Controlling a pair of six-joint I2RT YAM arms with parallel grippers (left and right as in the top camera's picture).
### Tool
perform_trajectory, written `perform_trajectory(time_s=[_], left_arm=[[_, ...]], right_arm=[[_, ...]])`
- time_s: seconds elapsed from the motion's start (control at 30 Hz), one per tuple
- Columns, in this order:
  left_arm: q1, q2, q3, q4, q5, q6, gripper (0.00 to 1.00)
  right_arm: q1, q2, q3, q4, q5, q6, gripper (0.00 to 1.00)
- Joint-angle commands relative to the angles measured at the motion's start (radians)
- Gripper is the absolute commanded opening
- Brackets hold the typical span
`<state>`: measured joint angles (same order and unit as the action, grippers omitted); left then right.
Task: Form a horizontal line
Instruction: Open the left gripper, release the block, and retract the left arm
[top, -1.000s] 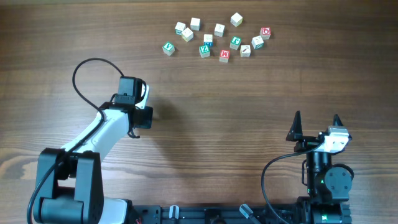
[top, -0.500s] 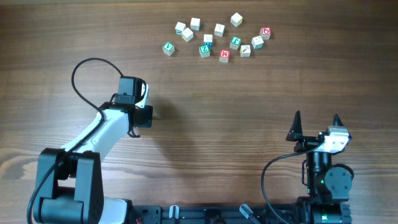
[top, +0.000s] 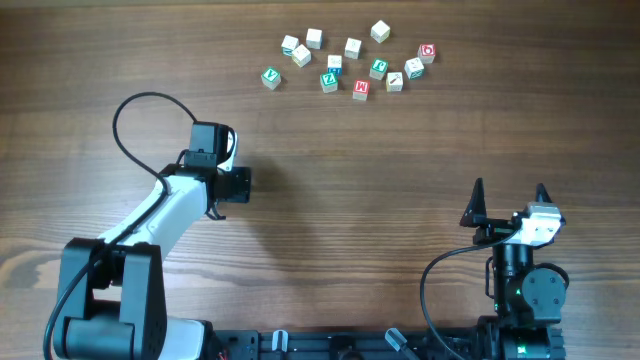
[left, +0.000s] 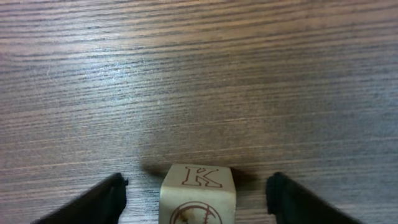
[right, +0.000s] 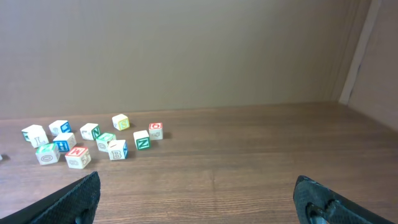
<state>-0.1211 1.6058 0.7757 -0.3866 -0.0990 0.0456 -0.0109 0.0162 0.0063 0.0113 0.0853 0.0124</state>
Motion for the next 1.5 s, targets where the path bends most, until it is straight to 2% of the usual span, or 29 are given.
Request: perform_trajectory(time_s=[0.0,0.1,0.53,0.73,0.9,1.17,1.47], left_arm=[[0.008,-0.023,0.023,0.003,-0.002,-0.002,0.92],[0.008,-0.114,0.063,-0.029,-0.001,-0.002,1.0],[0.008,-0.697,0.091,-0.186,0.054,-0.002,1.0],[0.008,-0.887,0.091,-0.295,0.054,-0.002,1.0],[0.008,-0.964,0.091,-0.401,0.054,-0.002,1.0],[0.008,-0.97,0.091,-0.609,0.054,-0.002,1.0],[0.008,-0.97,0.138,-0.68,0.054,-0.033,1.0]], right_arm=[[0.005,-0.009,-0.001,0.002,-0.016,-0.012,1.0],[0.005,-0.009,-0.001,0.002,-0.016,-0.011,1.0],[0.005,-0.009,-0.001,0.002,-0.016,-0.012,1.0],[0.005,-0.009,-0.001,0.002,-0.016,-0.012,1.0],[0.005,-0.009,-0.001,0.002,-0.016,-0.012,1.0],[0.005,-0.009,-0.001,0.002,-0.016,-0.011,0.99],[0.005,-0.009,-0.001,0.002,-0.016,-0.011,1.0]])
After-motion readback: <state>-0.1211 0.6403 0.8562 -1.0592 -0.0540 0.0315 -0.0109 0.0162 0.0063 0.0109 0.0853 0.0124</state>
